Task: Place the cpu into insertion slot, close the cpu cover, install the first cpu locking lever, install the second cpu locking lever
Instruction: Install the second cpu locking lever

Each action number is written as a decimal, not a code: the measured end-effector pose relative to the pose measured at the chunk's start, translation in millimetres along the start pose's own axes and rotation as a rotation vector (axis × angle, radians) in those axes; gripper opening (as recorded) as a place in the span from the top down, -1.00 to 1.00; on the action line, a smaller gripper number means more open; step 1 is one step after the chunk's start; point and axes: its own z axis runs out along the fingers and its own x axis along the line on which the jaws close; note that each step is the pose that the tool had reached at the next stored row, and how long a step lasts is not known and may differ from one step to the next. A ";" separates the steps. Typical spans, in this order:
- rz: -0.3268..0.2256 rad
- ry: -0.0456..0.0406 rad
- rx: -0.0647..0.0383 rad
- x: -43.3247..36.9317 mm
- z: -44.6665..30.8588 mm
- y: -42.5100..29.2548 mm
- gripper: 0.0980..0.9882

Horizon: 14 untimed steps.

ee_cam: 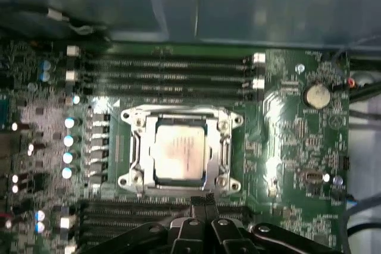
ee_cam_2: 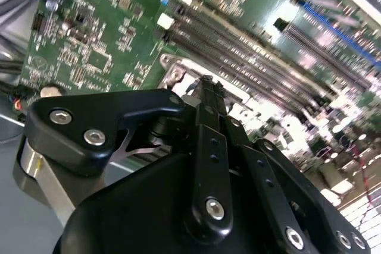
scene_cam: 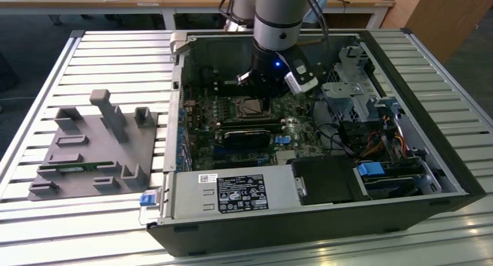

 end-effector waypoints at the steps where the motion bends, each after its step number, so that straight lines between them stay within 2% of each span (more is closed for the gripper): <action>1: 0.000 0.0021 -0.003 0.0 0.1 -1.7 0.98; 5: 0.000 0.0054 -0.006 2.7 2.0 -3.2 0.98; 14: 0.000 0.0054 -0.007 26.4 5.5 -4.6 0.98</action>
